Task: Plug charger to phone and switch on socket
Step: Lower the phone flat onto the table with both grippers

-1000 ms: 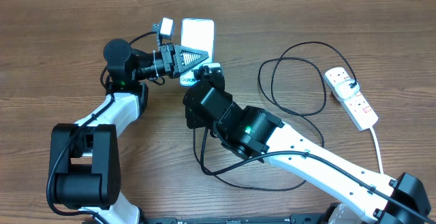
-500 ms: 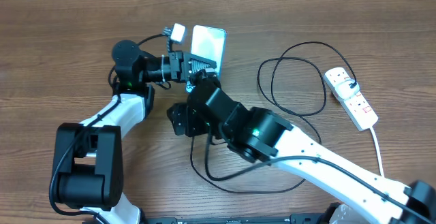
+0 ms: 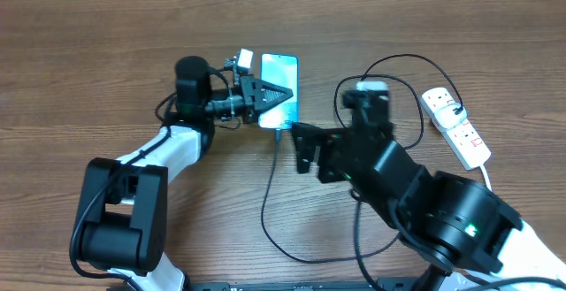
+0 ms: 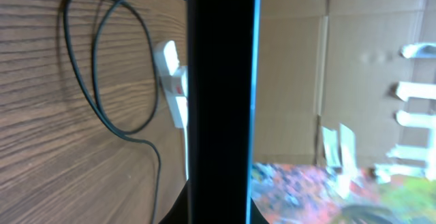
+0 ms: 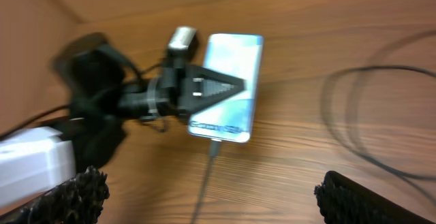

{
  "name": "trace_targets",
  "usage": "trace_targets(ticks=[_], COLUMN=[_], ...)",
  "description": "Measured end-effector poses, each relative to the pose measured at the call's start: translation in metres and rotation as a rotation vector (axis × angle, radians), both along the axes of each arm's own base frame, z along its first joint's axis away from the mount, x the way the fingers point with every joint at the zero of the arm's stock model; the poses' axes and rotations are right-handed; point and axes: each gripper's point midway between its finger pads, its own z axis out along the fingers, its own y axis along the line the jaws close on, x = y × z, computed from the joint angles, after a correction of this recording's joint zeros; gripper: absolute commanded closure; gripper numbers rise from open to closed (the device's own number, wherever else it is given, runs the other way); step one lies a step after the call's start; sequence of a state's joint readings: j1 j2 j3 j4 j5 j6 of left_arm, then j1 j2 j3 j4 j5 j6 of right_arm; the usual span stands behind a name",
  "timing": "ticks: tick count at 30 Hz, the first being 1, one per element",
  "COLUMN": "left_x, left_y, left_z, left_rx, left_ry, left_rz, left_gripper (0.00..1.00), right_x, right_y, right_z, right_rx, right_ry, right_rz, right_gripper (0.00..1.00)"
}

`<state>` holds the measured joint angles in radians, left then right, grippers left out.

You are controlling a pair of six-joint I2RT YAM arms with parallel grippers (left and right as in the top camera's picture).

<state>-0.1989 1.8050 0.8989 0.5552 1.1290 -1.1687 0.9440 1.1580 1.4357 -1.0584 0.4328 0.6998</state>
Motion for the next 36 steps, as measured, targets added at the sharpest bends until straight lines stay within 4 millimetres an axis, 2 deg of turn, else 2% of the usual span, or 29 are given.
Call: trace_targets(ticks=[5, 8, 11, 17, 21, 25, 30, 36], left_x=[-0.007, -0.010, -0.007, -0.007, -0.021, -0.044, -0.071, -0.082], left_y=[-0.025, -0.034, -0.034, -0.032, -0.027, -0.019, -0.008, -0.002], left_z=[-0.006, -0.008, -0.010, -0.020, -0.046, -0.076, -0.103, -0.112], left_rx=[0.040, 0.053, 0.064, 0.107, 0.186, 0.285, 0.392, 0.441], left_ry=[-0.030, -0.042, -0.052, -0.071, -0.033, 0.013, 0.010, -0.054], left_rz=[-0.005, -0.009, 0.009, 0.013, -0.029, -0.096, -0.182, -0.245], left_gripper=[0.96, 0.96, 0.96, 0.96, 0.96, 0.96, 0.95, 0.96], right_x=[-0.005, -0.006, -0.006, -0.008, -0.010, -0.010, -0.011, -0.013], right_y=[-0.027, -0.032, -0.031, -0.016, -0.001, 0.020, 0.039, 0.043], right_z=[0.001, 0.003, 0.003, 0.007, 0.011, 0.014, -0.001, -0.014], right_rx=[-0.022, -0.009, 0.003, 0.099, 0.186, 0.255, 0.254, 0.219], right_ry=[-0.002, -0.004, 0.001, 0.032, 0.058, 0.087, 0.157, 0.202], right_rz=[-0.092, -0.117, -0.121, -0.098, -0.071, -0.023, 0.025, 0.032], right_gripper=[0.00, 0.00, 0.00, 0.00, 0.00, 0.00, 0.00, 0.00])
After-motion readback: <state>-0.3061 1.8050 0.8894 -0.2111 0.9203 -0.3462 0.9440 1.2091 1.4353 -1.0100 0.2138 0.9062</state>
